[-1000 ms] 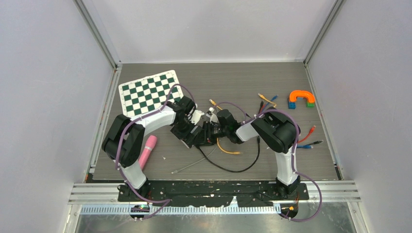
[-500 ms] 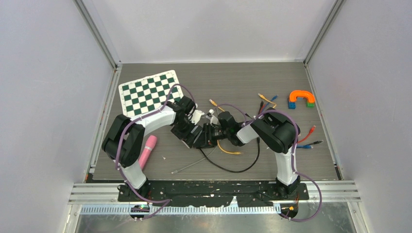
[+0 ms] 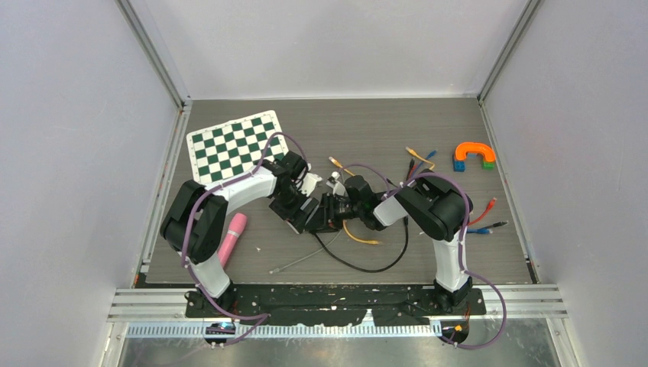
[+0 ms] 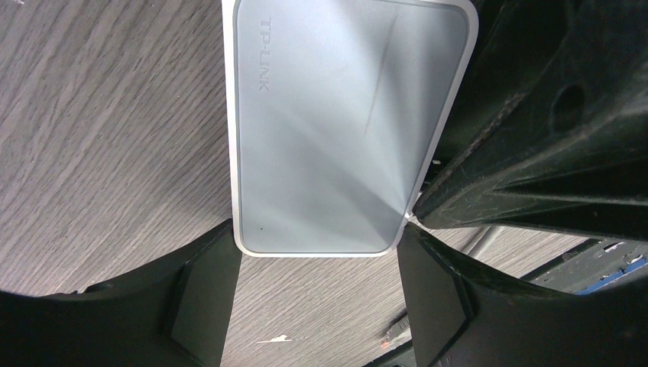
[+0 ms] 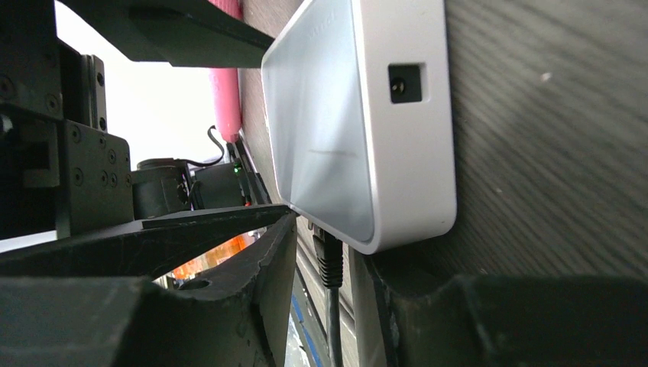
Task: Pull the plug from the switch port
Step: Pull the connector from the switch port.
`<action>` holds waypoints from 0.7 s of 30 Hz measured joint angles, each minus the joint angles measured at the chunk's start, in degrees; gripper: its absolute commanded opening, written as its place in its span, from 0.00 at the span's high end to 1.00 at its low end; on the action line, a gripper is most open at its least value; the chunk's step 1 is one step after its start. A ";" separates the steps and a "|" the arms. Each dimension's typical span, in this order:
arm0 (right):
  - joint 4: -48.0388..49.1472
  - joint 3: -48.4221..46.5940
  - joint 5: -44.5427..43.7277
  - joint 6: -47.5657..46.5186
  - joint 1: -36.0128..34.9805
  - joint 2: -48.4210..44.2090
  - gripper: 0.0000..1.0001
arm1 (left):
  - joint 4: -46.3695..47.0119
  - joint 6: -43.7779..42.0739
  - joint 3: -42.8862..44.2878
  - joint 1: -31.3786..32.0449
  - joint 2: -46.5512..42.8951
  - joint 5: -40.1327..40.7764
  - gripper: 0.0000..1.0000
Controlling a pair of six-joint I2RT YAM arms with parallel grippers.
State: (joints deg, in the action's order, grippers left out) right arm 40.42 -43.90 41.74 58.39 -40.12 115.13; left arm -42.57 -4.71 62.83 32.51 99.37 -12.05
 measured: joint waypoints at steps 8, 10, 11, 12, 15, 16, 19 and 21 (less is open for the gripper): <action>0.52 0.00 -0.04 0.33 0.39 0.02 0.80 | 0.20 -0.07 0.00 -0.02 0.00 0.02 0.60; 0.55 0.00 0.15 0.04 0.39 0.02 0.84 | 0.17 -0.11 0.00 -0.07 0.00 0.00 0.60; 0.55 0.00 0.20 0.00 0.39 0.00 0.87 | 0.17 -0.11 0.00 -0.09 0.00 0.00 0.60; 0.55 0.00 0.22 -0.07 0.39 0.02 0.90 | 0.20 -0.13 0.00 -0.09 0.00 0.00 0.60; 0.59 0.00 0.35 -0.20 0.39 0.02 0.94 | 0.20 -0.13 0.00 -0.13 0.00 -0.02 0.60; 0.68 0.02 0.39 -0.24 0.39 0.04 0.95 | 0.20 -0.11 0.00 -0.13 0.00 -0.02 0.60; 0.68 0.11 0.50 -1.03 0.39 0.04 0.95 | 0.20 -0.07 0.00 -0.11 0.00 0.00 0.60; 0.50 0.20 0.57 -1.99 0.39 -0.02 0.95 | 0.20 0.04 0.00 -0.11 0.00 0.02 0.60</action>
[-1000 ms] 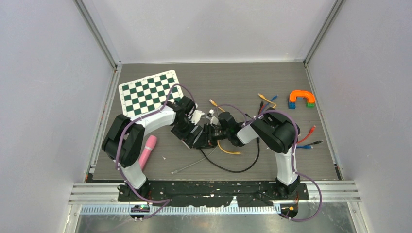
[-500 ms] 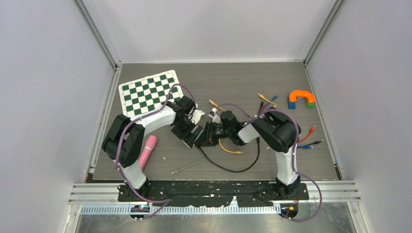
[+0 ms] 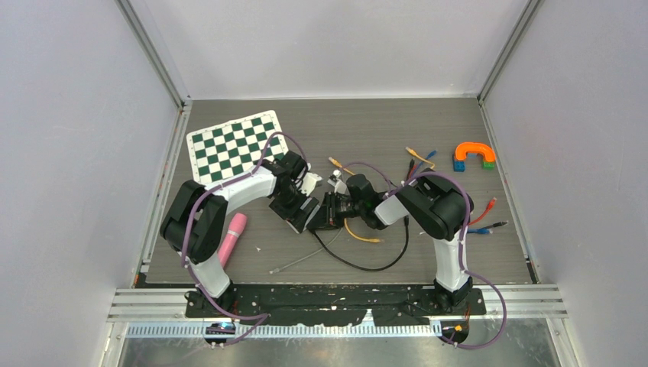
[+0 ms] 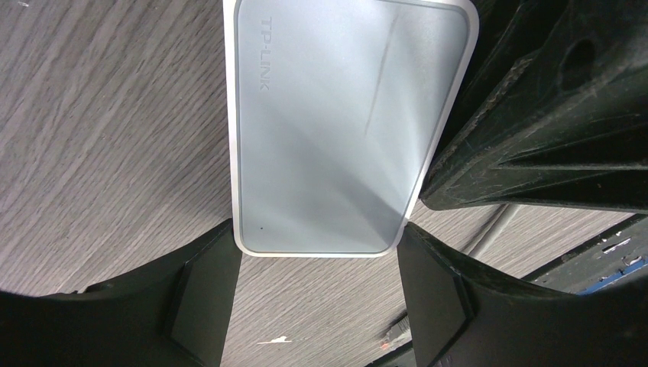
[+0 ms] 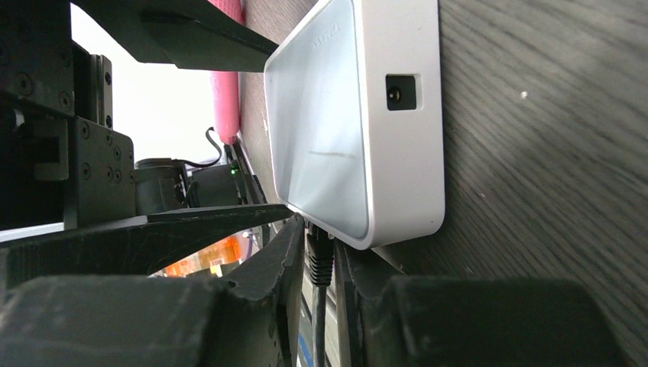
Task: Pull the plug from the switch port
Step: Pull the connector from the switch port, then place the connector at the center of the board.
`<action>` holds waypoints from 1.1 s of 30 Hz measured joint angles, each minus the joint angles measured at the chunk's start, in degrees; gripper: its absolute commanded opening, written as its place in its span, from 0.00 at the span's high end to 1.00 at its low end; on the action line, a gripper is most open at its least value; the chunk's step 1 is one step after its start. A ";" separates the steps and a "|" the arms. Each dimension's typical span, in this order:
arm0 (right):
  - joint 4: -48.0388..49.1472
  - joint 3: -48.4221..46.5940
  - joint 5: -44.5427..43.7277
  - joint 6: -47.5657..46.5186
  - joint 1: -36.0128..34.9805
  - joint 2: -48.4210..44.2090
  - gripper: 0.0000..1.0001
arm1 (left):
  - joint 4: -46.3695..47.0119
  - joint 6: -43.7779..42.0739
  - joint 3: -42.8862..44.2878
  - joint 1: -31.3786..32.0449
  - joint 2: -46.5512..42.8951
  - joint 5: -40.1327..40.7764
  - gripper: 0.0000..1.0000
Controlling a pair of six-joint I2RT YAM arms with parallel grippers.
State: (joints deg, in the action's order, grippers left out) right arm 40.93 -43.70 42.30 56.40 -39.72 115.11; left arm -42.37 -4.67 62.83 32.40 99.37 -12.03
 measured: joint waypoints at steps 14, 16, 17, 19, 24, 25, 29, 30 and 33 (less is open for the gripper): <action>-1.53 4.70 -0.63 -3.50 -0.68 -5.16 0.95 | -1.25 1.16 0.15 1.18 0.02 -2.56 0.61; -1.49 4.90 -0.66 -3.50 -0.72 -5.31 0.95 | -1.31 1.25 0.15 1.25 0.02 -2.56 0.61; -1.57 5.03 -0.68 -3.54 -0.81 -5.57 0.95 | -1.42 1.22 0.15 1.27 0.02 -2.47 0.61; -2.89 5.70 0.39 -3.80 -1.27 -6.54 0.95 | -1.25 1.22 0.15 1.11 0.04 -0.15 0.62; -7.02 7.30 2.80 -5.44 -3.45 -8.87 0.95 | -0.92 1.27 0.17 -0.09 0.22 3.67 0.61; -7.48 7.67 3.02 -5.66 -3.67 -9.33 0.95 | -0.92 1.25 0.17 -0.15 0.22 3.96 0.59; -8.44 9.70 3.54 -5.88 -3.91 -11.91 0.95 | -0.81 0.59 0.17 -0.15 0.22 3.82 0.36; -8.41 10.03 3.58 -5.57 -3.87 -12.70 0.95 | -0.76 0.33 0.17 -0.15 0.22 3.80 0.28; -7.19 10.43 3.52 -4.52 -3.45 -15.98 0.95 | -0.50 -0.24 0.04 -0.15 0.09 3.76 0.15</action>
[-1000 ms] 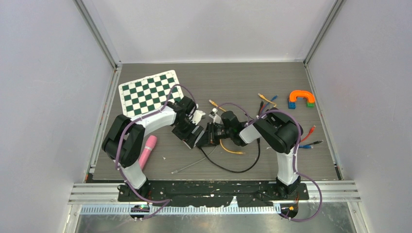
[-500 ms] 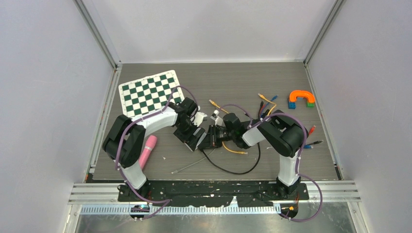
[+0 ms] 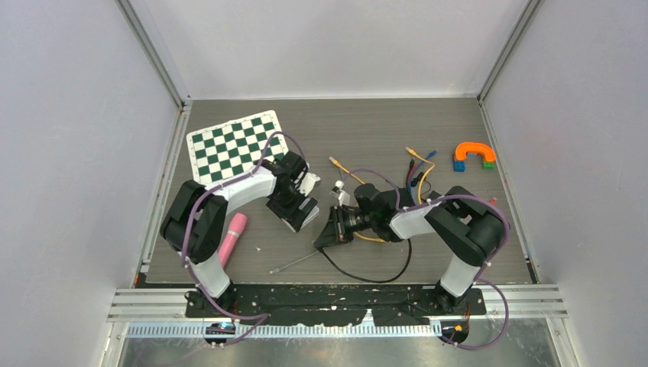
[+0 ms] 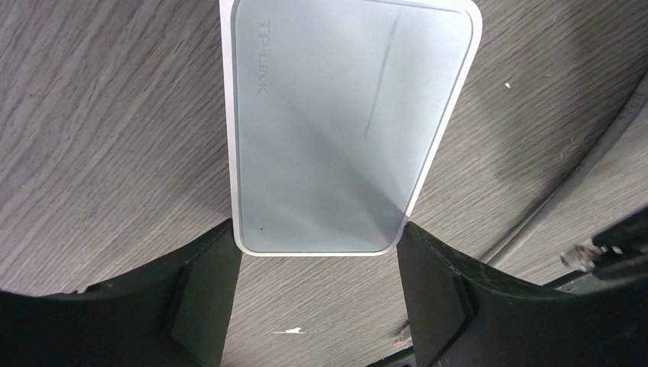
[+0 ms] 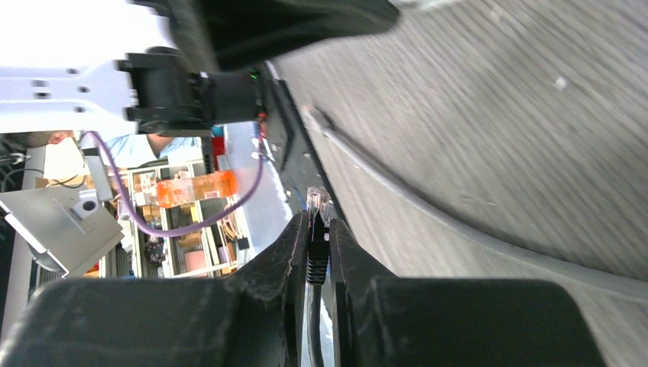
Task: Pull the plug from the switch port
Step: Place the connector at the center of the board.
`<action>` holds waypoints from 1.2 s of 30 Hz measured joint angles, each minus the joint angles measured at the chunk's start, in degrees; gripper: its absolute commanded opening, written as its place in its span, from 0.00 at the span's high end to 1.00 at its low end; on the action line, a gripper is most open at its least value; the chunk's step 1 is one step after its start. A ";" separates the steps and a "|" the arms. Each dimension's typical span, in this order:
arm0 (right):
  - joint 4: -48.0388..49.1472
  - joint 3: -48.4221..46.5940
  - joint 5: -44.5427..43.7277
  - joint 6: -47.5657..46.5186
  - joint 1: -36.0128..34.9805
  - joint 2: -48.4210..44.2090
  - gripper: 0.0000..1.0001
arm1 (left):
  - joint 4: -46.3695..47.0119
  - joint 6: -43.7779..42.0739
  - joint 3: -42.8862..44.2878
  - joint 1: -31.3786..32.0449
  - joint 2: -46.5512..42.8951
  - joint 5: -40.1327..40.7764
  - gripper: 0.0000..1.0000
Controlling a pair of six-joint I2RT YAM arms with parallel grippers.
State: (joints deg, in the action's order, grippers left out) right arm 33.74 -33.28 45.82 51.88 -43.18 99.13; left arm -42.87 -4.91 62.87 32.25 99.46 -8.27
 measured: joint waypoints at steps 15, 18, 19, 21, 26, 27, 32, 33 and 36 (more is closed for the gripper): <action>-2.64 0.04 -10.47 1.95 2.08 -18.82 0.95 | 4.79 2.93 -4.28 -0.02 -9.20 0.11 0.00; -3.58 0.02 -12.79 2.01 3.61 -20.74 0.95 | 5.90 4.09 -5.25 -0.02 -11.91 0.20 0.01; -3.85 0.00 -13.40 2.05 4.20 -20.96 0.95 | 6.36 4.70 -5.57 -0.02 -12.96 0.33 0.00; -5.29 -0.72 -14.49 2.10 5.70 -20.98 0.95 | 7.34 5.64 -6.34 -0.02 -15.15 0.83 0.00; -9.33 -8.85 -16.61 2.36 11.76 -17.33 0.93 | 10.27 8.24 -8.98 -0.15 -22.71 2.95 0.00; -9.51 -11.04 -16.92 2.36 12.76 -15.91 0.92 | 10.82 8.87 -9.46 -0.20 -24.04 3.32 0.00; -9.90 -22.84 -19.23 2.89 18.12 -4.46 0.62 | 14.19 11.52 -12.44 -0.46 -31.47 4.96 0.00; -10.45 -24.79 -19.47 2.78 19.04 -1.99 0.55 | 14.64 12.17 -12.90 -0.50 -32.68 5.29 0.00; -13.11 -28.11 -20.81 1.57 21.14 3.50 0.22 | 15.41 14.12 -13.86 -0.57 -35.69 6.10 0.00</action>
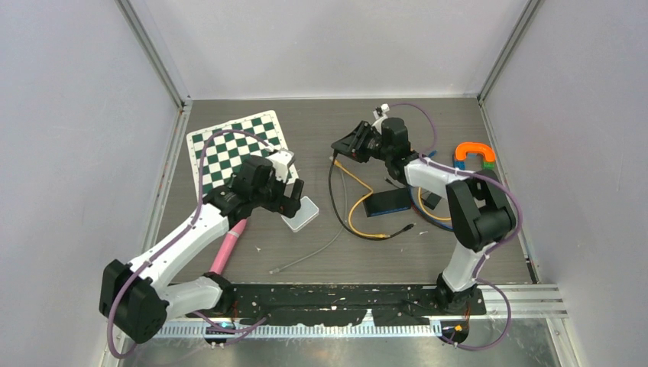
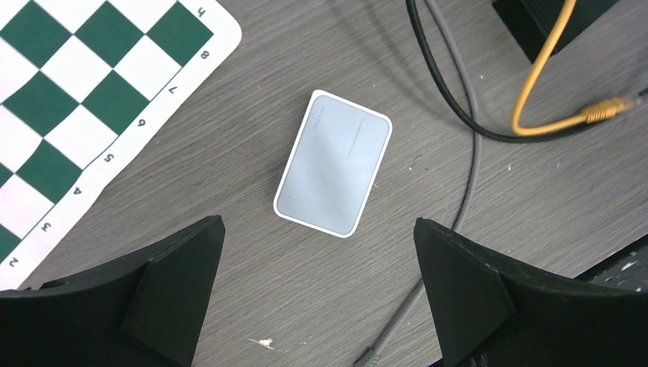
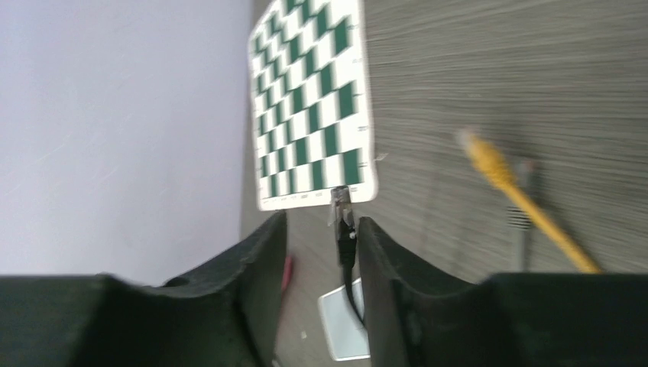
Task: Pull the plug from the switch port
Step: Place the connector at the center of the board, then reset both arms
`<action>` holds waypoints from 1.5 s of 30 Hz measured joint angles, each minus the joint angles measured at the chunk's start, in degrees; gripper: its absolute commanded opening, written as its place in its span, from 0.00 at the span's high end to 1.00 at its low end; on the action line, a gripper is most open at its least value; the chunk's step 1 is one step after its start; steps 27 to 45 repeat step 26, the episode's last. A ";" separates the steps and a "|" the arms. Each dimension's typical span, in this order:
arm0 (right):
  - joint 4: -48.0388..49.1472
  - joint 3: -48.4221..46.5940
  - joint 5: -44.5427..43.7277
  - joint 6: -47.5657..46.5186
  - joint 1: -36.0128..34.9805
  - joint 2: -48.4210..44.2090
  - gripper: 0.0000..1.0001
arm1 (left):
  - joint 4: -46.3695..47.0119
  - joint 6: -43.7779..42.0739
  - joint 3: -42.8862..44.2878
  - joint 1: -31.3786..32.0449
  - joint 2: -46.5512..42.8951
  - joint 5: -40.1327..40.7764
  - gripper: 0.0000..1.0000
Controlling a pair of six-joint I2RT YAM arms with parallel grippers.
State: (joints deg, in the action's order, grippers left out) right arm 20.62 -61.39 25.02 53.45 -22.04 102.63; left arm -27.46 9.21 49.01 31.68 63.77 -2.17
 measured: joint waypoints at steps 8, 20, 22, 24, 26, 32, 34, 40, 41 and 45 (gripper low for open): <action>-14.78 0.90 -2.05 -13.40 4.15 -6.60 0.09 | 0.15 7.08 -2.47 -3.17 -5.84 4.24 0.00; -21.07 23.89 -4.63 -27.02 9.88 -51.56 0.01 | 0.37 14.75 -4.85 -3.63 -10.82 13.66 0.00; -22.84 26.88 -7.82 -28.00 10.21 -58.90 0.01 | 0.42 15.32 -4.87 -3.63 -12.31 15.69 0.00; -23.37 28.65 -10.78 -28.55 10.27 -63.91 0.02 | 0.48 15.85 -4.92 -3.63 -13.70 17.27 0.00; -23.65 29.68 -14.16 -29.24 10.27 -67.80 0.03 | 0.63 15.93 -4.94 -3.63 -14.49 18.29 0.00; -23.65 29.68 -14.16 -29.24 10.27 -67.80 0.03 | 0.63 15.93 -4.94 -3.63 -14.49 18.29 0.00; -23.65 29.68 -14.16 -29.24 10.27 -67.80 0.03 | 0.63 15.93 -4.94 -3.63 -14.49 18.29 0.00; -23.65 29.68 -14.16 -29.24 10.27 -67.80 0.03 | 0.63 15.93 -4.94 -3.63 -14.49 18.29 0.00; -23.65 29.68 -14.16 -29.24 10.27 -67.80 0.03 | 0.63 15.93 -4.94 -3.63 -14.49 18.29 0.00; -23.65 29.68 -14.16 -29.24 10.27 -67.80 0.03 | 0.63 15.93 -4.94 -3.63 -14.49 18.29 0.00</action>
